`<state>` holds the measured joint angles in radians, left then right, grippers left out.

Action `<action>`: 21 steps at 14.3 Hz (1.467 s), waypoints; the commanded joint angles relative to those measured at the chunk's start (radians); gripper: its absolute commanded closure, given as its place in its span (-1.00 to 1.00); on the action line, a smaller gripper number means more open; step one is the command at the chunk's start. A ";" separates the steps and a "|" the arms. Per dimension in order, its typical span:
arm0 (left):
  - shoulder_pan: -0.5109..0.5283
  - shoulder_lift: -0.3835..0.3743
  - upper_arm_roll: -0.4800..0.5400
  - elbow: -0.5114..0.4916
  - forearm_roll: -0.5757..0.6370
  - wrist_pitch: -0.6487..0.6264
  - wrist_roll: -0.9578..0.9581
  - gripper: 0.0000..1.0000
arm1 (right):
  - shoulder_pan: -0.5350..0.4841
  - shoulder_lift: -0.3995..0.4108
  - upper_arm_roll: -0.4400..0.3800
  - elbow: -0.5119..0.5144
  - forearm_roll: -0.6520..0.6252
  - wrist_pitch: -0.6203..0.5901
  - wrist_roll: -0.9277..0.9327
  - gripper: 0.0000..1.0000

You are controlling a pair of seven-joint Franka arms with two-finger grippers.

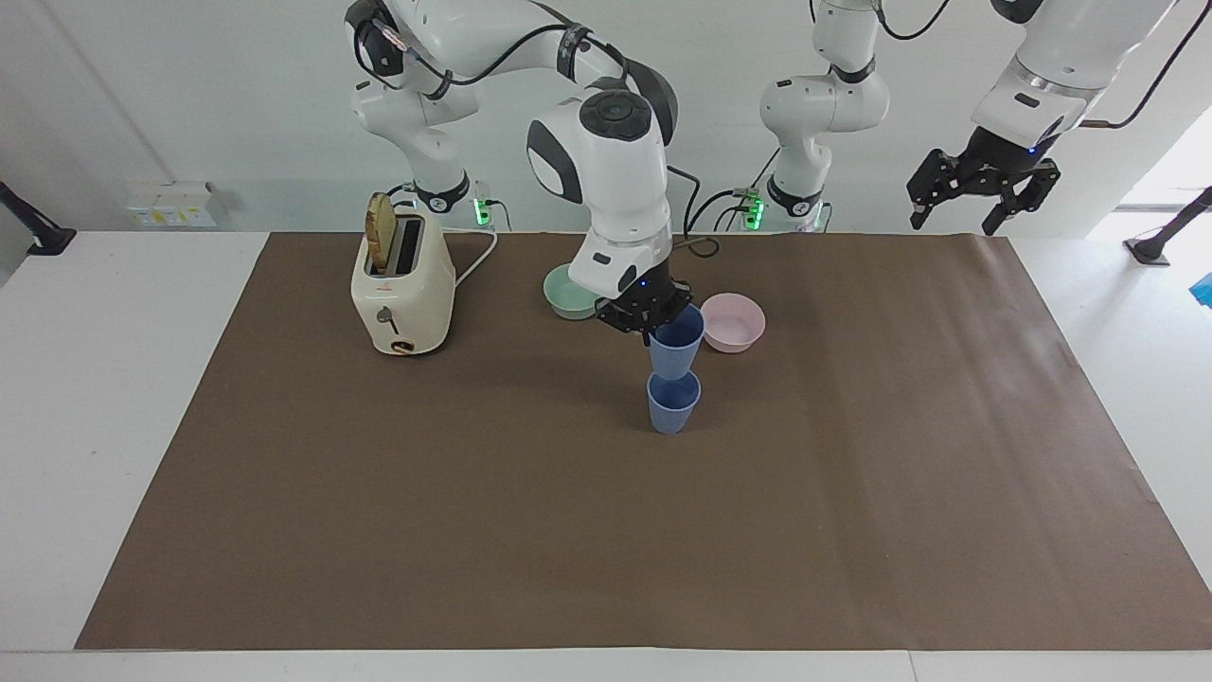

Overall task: Stack blue cups with both arms
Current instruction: 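Lower the held blue cup into the center blue cup with the right gripper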

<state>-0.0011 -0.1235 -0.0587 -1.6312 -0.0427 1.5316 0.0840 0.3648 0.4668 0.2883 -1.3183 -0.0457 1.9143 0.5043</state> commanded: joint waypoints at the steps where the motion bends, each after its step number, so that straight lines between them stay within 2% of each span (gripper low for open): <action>1: 0.019 -0.019 -0.009 -0.012 -0.014 -0.013 0.011 -1.00 | 0.006 0.032 -0.003 0.037 -0.025 0.017 0.028 1.00; 21: 0.019 -0.019 -0.009 -0.012 -0.014 -0.013 0.011 -1.00 | 0.026 0.070 -0.006 0.017 -0.049 0.028 0.031 1.00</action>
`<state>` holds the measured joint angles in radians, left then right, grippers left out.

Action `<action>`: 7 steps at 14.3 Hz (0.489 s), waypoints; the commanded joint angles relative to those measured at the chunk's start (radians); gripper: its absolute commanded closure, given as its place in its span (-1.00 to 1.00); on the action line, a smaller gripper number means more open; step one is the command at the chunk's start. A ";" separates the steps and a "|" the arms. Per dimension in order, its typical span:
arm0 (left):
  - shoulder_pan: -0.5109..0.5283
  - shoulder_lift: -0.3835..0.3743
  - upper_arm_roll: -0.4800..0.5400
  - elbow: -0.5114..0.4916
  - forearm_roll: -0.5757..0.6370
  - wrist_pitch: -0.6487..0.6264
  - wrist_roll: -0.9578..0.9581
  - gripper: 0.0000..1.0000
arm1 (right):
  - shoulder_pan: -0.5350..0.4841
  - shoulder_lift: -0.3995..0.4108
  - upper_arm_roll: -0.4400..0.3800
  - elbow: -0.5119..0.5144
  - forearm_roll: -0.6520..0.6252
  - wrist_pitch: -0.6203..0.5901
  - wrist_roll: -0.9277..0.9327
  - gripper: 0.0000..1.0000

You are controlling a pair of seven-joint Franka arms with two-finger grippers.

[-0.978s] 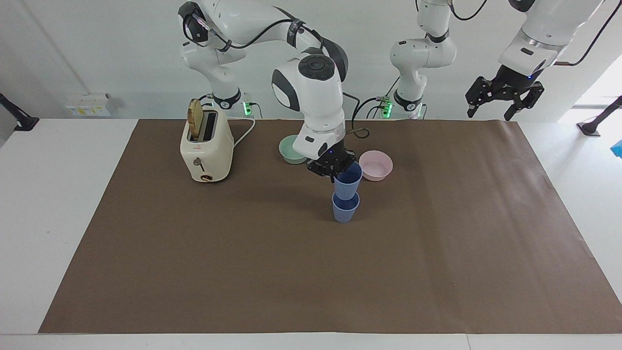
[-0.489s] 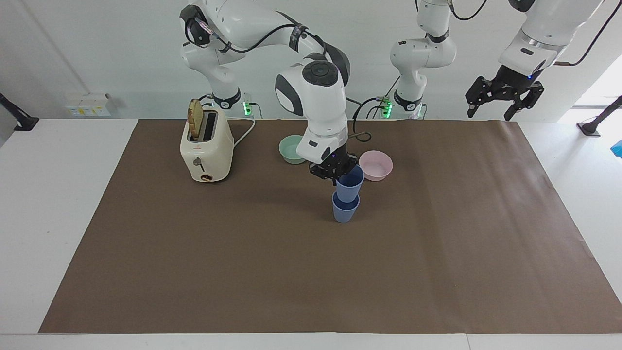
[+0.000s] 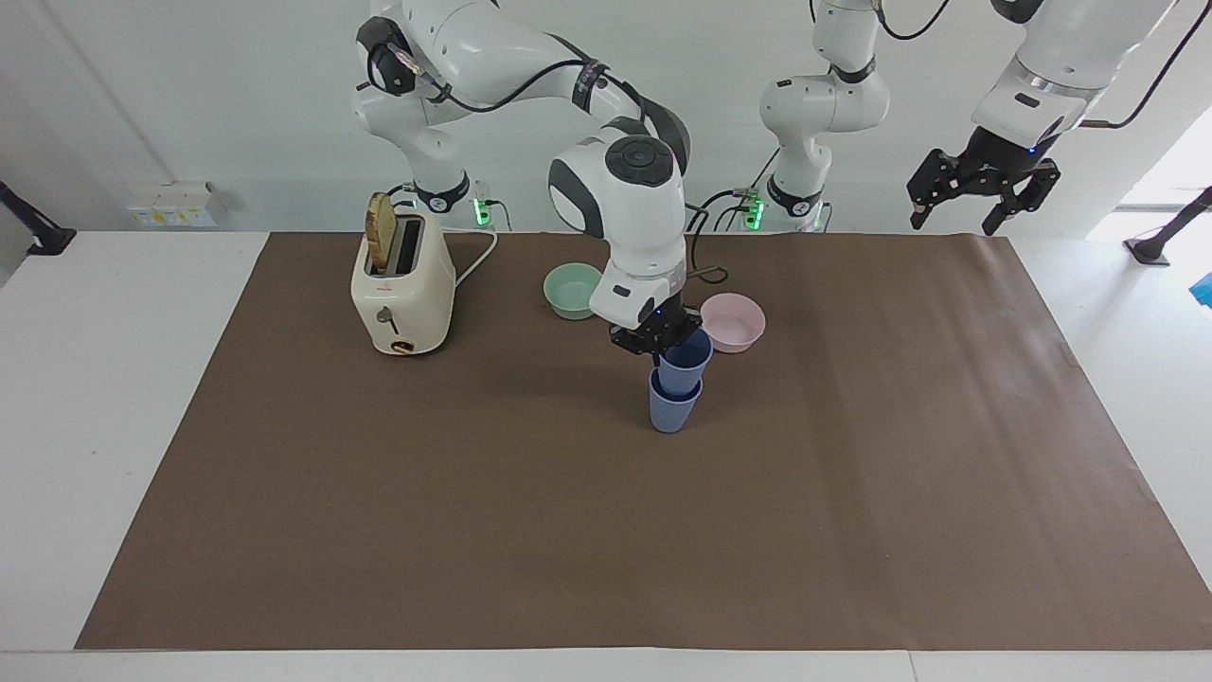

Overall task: Stack blue cups with both arms
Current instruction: 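Lower the held blue cup into the center blue cup with the right gripper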

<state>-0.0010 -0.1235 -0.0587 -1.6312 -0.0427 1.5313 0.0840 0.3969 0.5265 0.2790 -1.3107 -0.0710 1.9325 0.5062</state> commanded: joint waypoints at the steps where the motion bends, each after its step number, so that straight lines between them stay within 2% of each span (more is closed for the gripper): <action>1: 0.019 -0.019 -0.009 -0.012 -0.014 -0.013 0.011 -1.00 | -0.012 0.012 0.006 0.010 -0.036 0.011 0.028 1.00; 7: 0.019 -0.019 -0.009 -0.012 -0.014 -0.013 0.011 -1.00 | -0.036 0.013 0.006 -0.016 -0.042 0.063 0.015 1.00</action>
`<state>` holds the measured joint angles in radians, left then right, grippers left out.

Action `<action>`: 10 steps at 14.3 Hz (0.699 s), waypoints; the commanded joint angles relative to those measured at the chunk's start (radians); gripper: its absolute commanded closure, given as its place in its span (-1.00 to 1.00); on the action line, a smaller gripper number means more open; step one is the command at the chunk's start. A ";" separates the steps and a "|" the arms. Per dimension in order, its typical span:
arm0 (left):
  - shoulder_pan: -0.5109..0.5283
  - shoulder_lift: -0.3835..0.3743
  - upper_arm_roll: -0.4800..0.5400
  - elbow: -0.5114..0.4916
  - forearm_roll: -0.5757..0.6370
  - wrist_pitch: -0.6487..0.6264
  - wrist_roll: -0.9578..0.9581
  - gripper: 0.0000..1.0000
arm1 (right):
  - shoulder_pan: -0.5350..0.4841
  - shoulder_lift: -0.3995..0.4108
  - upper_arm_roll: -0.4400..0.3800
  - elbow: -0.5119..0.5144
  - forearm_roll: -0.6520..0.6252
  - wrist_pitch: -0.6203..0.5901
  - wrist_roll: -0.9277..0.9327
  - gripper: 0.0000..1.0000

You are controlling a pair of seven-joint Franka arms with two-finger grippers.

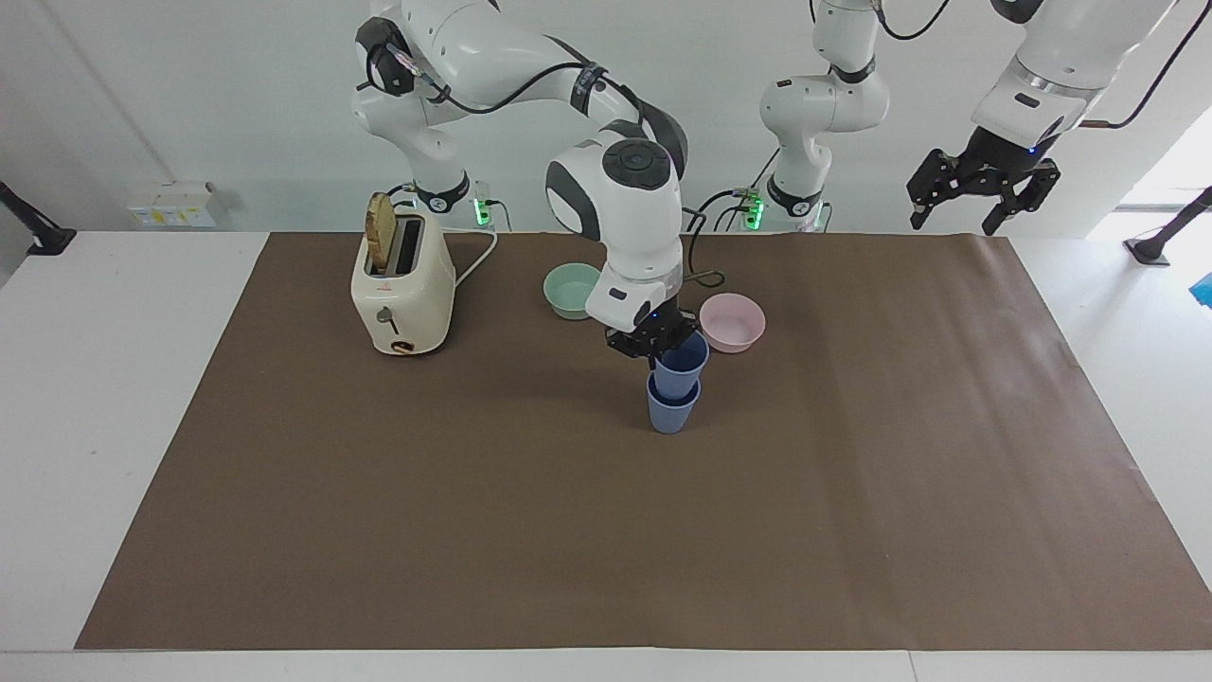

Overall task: Stack blue cups with both arms
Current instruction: 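Lower the held blue cup into the center blue cup with the right gripper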

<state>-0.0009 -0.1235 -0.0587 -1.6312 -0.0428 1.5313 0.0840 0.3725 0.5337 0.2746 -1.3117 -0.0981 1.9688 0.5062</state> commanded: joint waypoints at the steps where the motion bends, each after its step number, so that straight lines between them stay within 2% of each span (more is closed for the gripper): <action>1: 0.019 -0.019 -0.009 -0.012 -0.014 -0.013 0.011 -1.00 | -0.012 0.006 0.011 -0.020 -0.015 0.030 0.014 1.00; 5: 0.019 -0.019 -0.009 -0.012 -0.014 -0.013 0.011 -1.00 | 0.000 0.023 0.011 -0.046 -0.014 0.097 0.015 1.00; 10: 0.019 -0.019 -0.009 -0.012 -0.014 -0.013 0.011 -1.00 | 0.002 0.032 0.011 -0.060 -0.017 0.097 0.015 1.00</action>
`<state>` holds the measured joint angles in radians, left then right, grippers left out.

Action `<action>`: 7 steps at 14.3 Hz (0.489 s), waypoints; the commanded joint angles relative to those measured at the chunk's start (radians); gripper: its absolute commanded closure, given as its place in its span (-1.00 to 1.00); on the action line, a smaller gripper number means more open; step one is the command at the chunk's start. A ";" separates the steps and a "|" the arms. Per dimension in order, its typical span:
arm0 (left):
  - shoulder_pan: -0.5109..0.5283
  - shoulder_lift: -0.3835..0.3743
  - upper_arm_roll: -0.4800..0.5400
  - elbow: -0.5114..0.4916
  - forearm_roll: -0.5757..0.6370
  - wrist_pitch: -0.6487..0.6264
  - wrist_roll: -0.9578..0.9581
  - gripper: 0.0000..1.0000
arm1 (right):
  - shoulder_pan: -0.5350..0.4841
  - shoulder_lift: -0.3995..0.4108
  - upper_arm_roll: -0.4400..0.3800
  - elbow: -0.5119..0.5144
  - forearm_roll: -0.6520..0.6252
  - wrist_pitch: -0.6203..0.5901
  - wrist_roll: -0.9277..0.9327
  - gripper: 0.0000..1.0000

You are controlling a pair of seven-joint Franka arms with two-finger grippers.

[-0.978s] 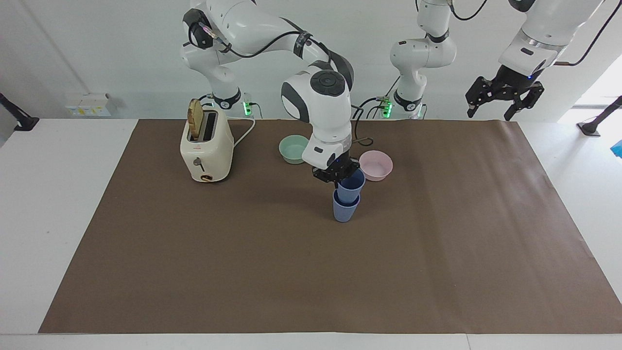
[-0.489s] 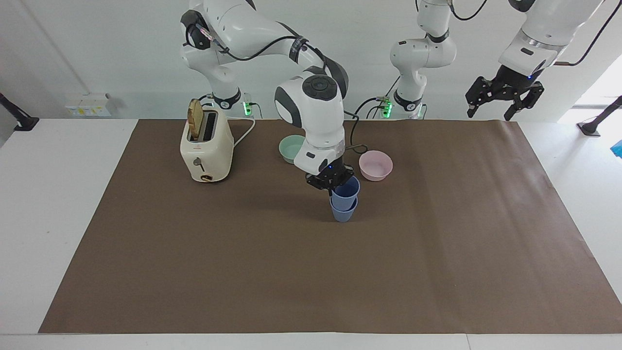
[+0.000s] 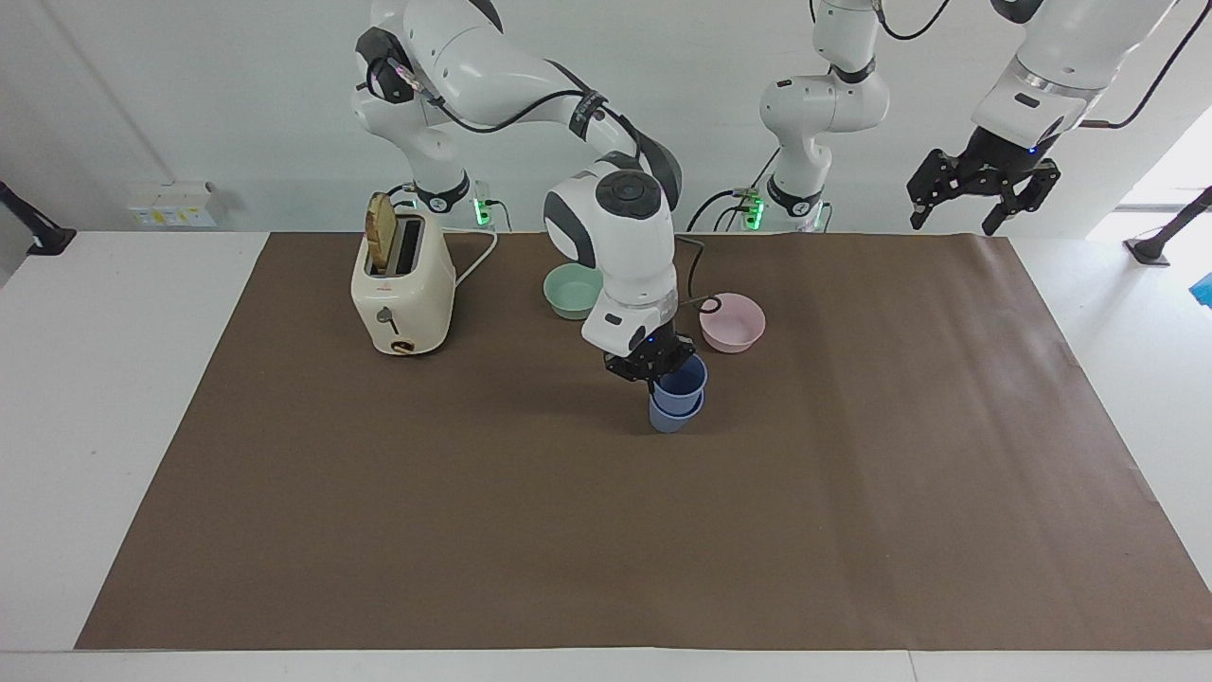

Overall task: Stack blue cups with both arms
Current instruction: 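Lower the held blue cup into the center blue cup with the right gripper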

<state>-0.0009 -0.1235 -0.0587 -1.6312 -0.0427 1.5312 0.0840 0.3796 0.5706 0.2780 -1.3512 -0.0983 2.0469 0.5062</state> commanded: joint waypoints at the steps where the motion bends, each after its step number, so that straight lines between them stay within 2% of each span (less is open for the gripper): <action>1: 0.019 -0.019 -0.009 -0.012 -0.014 -0.013 0.011 -1.00 | -0.005 -0.005 0.007 -0.029 -0.017 0.016 0.015 1.00; 4: 0.019 -0.019 -0.009 -0.012 -0.014 -0.013 0.011 -1.00 | -0.004 -0.006 0.007 -0.037 -0.017 0.015 0.018 1.00; 5: 0.019 -0.019 -0.009 -0.012 -0.014 -0.013 0.011 -1.00 | -0.005 -0.006 0.007 -0.037 -0.015 0.015 0.020 0.56; 6: 0.019 -0.019 -0.009 -0.012 -0.014 -0.013 0.011 -1.00 | -0.008 -0.006 0.009 -0.037 -0.017 0.016 0.020 0.35; 7: 0.019 -0.019 -0.009 -0.012 -0.014 -0.013 0.011 -1.00 | -0.008 -0.006 0.007 -0.037 -0.015 0.015 0.020 0.30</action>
<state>-0.0009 -0.1235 -0.0587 -1.6312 -0.0428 1.5312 0.0840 0.3796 0.5720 0.2779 -1.3731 -0.0984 2.0469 0.5062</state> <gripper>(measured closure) 0.000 0.811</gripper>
